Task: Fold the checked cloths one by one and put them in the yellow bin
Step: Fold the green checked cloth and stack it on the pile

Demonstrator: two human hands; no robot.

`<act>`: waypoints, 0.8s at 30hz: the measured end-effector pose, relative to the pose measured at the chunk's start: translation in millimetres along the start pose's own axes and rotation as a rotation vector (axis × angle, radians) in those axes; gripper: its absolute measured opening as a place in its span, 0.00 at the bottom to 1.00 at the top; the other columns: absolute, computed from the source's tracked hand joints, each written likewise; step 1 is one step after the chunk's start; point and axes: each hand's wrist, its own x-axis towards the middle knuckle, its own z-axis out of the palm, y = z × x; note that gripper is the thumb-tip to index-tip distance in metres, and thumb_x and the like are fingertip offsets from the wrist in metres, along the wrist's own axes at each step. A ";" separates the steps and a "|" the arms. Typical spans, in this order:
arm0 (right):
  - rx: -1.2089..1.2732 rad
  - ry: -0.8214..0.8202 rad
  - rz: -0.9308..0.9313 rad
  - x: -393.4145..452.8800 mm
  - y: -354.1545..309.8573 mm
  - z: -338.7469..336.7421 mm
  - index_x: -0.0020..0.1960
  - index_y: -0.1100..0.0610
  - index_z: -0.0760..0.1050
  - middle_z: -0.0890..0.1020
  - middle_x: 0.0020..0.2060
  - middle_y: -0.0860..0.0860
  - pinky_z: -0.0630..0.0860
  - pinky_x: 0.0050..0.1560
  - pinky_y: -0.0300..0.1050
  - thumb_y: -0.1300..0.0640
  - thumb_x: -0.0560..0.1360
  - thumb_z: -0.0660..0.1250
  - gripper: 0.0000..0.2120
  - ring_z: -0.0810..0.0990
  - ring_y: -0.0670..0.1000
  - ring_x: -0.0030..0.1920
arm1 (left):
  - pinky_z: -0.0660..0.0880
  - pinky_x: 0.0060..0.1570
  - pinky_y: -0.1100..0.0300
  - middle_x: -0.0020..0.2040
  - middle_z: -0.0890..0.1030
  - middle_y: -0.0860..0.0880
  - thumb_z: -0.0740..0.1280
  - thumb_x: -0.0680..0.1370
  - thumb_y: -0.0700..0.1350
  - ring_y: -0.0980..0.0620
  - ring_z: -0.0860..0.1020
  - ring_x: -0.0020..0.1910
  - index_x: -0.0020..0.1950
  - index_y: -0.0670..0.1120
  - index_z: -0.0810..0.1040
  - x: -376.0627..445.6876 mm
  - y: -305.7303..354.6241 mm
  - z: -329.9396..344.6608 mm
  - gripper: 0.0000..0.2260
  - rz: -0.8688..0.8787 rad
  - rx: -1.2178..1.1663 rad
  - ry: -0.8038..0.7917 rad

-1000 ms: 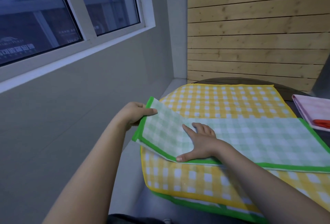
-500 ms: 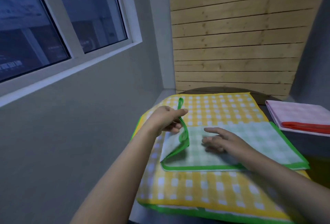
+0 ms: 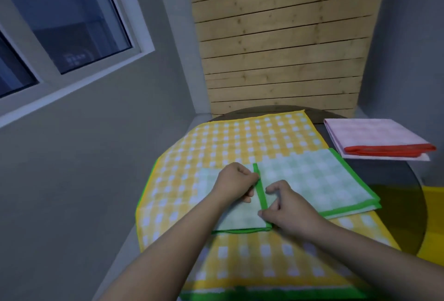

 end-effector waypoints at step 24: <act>-0.277 0.095 -0.126 3.8 8.1 8.4 0.62 0.50 0.69 0.67 0.31 0.44 0.63 0.29 0.39 0.58 0.75 0.59 0.16 0.67 0.43 0.31 | 0.32 0.72 0.43 0.79 0.49 0.48 0.48 0.80 0.60 0.49 0.43 0.77 0.78 0.54 0.48 23.9 -52.5 -9.2 0.27 0.259 0.932 0.044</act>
